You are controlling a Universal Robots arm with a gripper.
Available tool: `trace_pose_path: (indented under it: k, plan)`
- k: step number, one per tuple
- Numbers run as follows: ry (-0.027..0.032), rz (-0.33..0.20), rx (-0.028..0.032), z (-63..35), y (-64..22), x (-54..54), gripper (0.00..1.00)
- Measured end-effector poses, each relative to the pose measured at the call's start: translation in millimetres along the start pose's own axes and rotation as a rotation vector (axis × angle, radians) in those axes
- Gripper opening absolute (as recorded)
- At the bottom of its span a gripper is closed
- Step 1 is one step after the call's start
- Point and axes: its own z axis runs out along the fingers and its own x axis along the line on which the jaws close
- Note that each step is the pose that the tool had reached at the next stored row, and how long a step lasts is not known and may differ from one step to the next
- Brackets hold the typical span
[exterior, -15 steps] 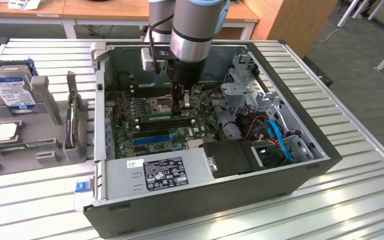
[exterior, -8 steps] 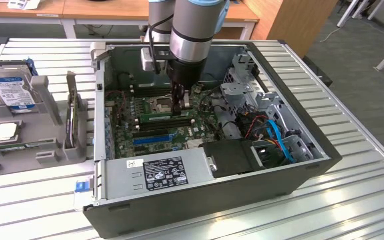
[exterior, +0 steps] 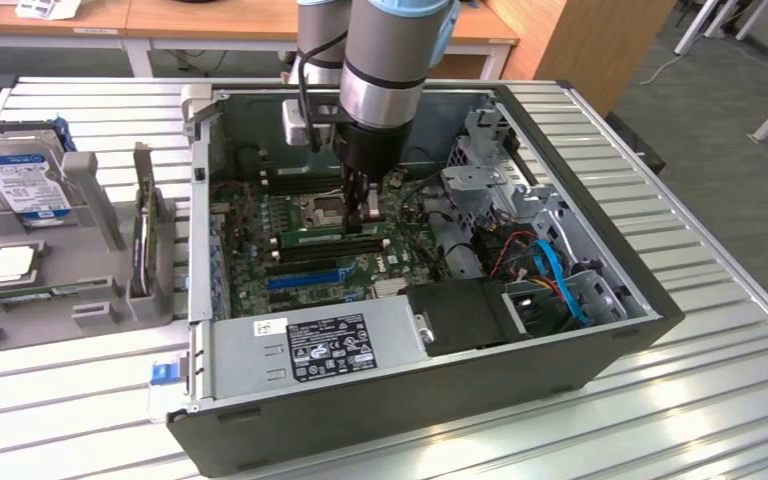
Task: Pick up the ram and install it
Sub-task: 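Insert the ram into the slot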
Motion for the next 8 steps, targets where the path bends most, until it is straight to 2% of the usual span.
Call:
trace_pose_path:
  k: [8]
  plan:
    - [0.0001,0.0,-0.0001,3.3,-0.1,0.1,0.12]
